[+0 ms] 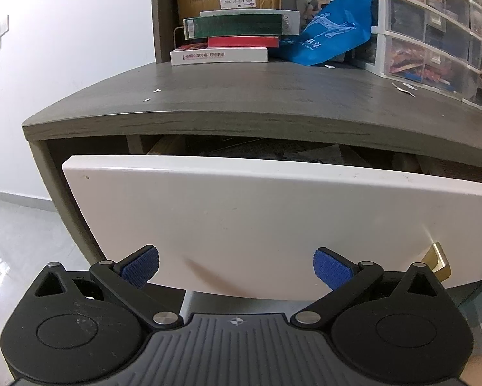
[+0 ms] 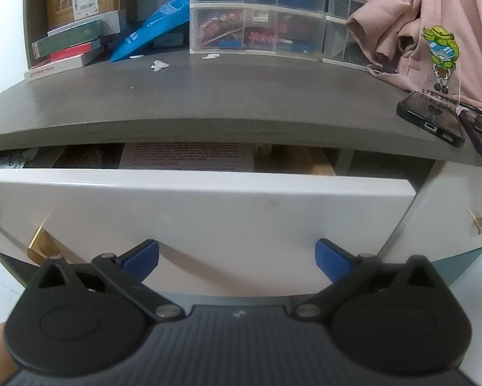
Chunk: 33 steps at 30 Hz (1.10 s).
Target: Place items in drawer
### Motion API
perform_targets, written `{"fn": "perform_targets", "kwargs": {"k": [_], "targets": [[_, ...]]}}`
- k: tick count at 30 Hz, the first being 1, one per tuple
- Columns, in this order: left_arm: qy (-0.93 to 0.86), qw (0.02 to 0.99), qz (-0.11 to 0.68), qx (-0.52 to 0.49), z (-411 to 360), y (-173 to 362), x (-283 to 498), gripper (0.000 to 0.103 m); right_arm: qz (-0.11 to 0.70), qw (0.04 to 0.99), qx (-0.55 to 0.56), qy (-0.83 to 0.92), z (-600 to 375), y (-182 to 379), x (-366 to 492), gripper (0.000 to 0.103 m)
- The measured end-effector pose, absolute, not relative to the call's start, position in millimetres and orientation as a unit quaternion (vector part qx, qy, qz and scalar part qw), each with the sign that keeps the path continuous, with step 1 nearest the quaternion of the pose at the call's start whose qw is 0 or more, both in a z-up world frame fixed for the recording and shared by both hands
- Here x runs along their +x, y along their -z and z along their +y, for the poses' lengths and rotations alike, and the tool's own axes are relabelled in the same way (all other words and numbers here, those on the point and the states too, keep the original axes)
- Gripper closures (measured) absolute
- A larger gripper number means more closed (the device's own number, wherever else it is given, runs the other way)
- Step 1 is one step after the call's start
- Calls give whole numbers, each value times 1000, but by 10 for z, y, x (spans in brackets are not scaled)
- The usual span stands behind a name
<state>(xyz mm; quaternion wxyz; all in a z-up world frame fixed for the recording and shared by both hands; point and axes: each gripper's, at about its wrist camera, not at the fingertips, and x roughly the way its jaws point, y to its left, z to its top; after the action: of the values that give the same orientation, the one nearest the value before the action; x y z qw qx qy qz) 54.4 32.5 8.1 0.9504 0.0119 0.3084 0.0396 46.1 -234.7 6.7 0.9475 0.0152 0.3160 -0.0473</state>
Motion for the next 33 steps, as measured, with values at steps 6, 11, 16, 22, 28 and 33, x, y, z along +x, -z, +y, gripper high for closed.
{"fn": "perform_targets", "kwargs": {"k": [6,11,16,22,28,33], "targets": [[-44,950,308,9,313,-84,678,0,314,948,15,48,-2352,-59,569,0],[-44,950,308,5,302,-82,769,0,311,949,15,47,-2357,-55,638,0],[-46,951,306,7,280,-63,862,0,305,951,15,47,-2368,-39,708,0],[-44,951,307,8,261,-41,982,0,300,953,18,46,-2378,-33,808,0],[-39,952,304,19,228,-7,1076,0,290,956,19,45,-2362,-13,880,0],[-34,952,304,17,226,35,1114,0,284,958,26,43,-2362,22,903,0]]}}
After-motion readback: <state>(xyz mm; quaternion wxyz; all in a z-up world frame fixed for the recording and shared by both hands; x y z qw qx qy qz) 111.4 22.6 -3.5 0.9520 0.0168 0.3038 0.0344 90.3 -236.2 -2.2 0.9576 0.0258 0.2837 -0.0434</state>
